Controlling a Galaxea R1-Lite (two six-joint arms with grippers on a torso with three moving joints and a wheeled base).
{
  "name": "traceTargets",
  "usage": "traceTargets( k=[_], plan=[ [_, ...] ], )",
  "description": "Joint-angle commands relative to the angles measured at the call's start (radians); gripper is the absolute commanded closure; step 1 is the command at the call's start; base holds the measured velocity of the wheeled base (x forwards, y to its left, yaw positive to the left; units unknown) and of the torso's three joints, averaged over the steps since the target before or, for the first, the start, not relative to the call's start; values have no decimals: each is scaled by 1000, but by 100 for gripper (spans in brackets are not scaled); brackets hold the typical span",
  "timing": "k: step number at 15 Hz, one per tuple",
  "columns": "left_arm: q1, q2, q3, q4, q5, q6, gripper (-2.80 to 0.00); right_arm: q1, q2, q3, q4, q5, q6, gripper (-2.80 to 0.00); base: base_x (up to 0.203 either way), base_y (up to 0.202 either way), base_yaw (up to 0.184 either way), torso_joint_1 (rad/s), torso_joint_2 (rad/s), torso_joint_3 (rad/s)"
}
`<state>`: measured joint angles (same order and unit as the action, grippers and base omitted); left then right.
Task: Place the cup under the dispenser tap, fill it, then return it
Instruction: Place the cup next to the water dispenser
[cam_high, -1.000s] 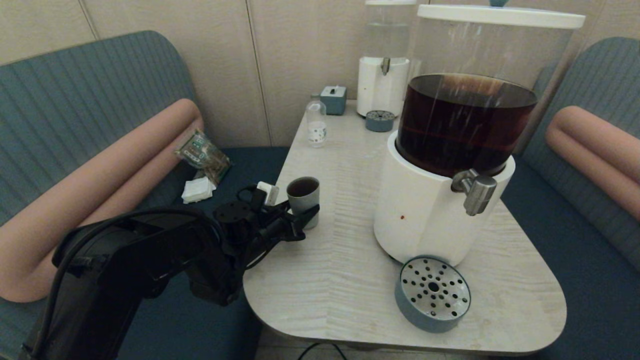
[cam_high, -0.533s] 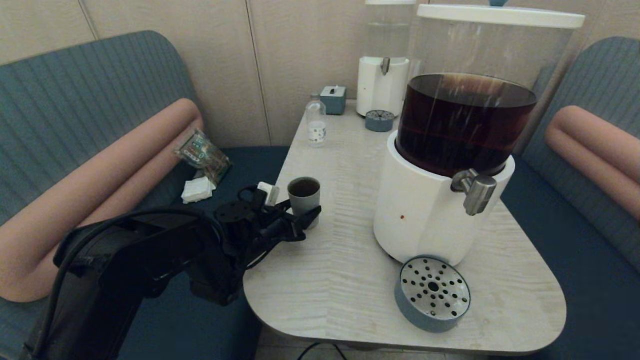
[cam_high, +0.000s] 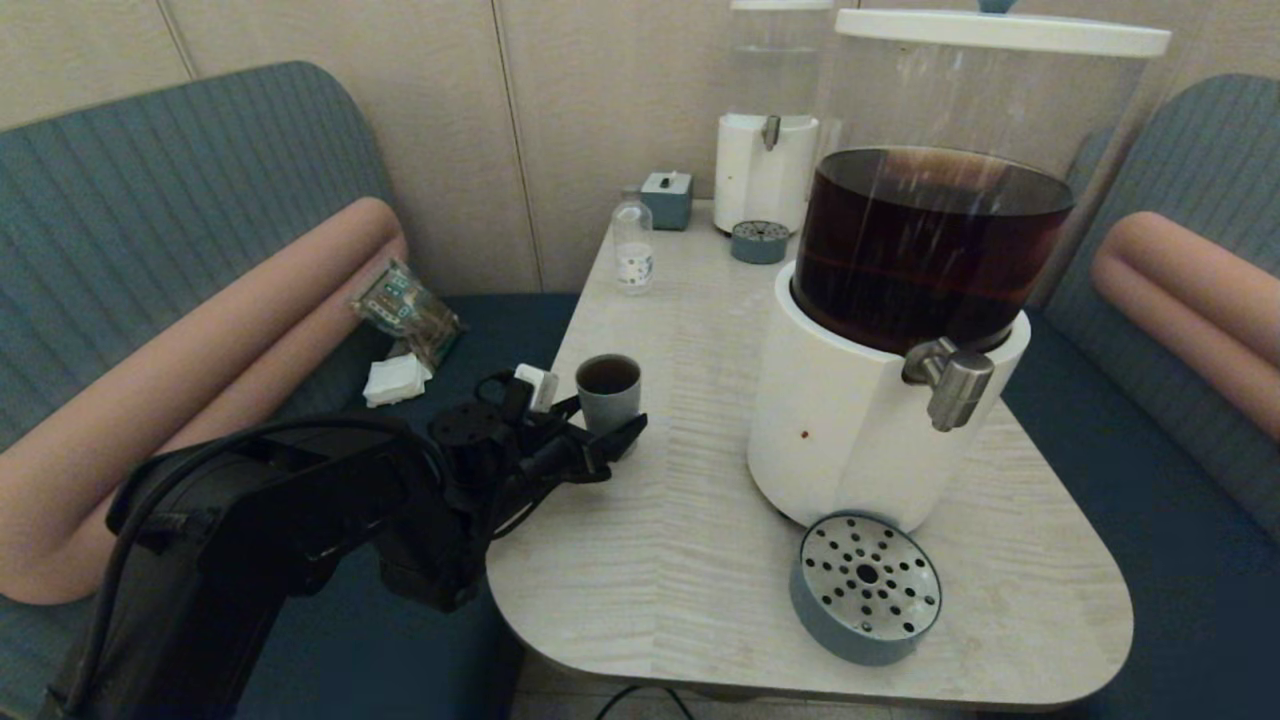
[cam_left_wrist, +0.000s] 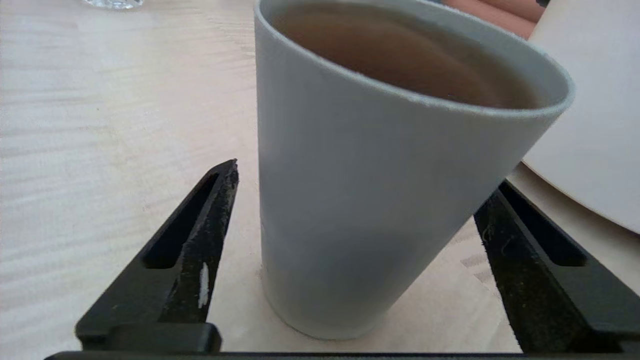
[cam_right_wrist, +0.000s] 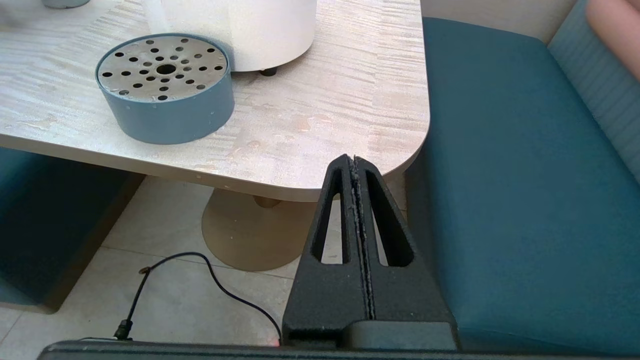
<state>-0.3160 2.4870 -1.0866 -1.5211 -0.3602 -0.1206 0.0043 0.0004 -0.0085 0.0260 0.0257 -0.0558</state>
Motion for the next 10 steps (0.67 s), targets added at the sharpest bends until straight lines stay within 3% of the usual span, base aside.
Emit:
traceTargets(
  k=[1,10],
  plan=[
    [0,-2,6,-9,-2,-1,-280,0,0,0,0,0,0,0,0,0,0,0,0,0],
    [0,-42,65,-9,-2,-1,-280,0,0,1,0,0,-1,0,0,0,0,0,0,0]
  ],
)
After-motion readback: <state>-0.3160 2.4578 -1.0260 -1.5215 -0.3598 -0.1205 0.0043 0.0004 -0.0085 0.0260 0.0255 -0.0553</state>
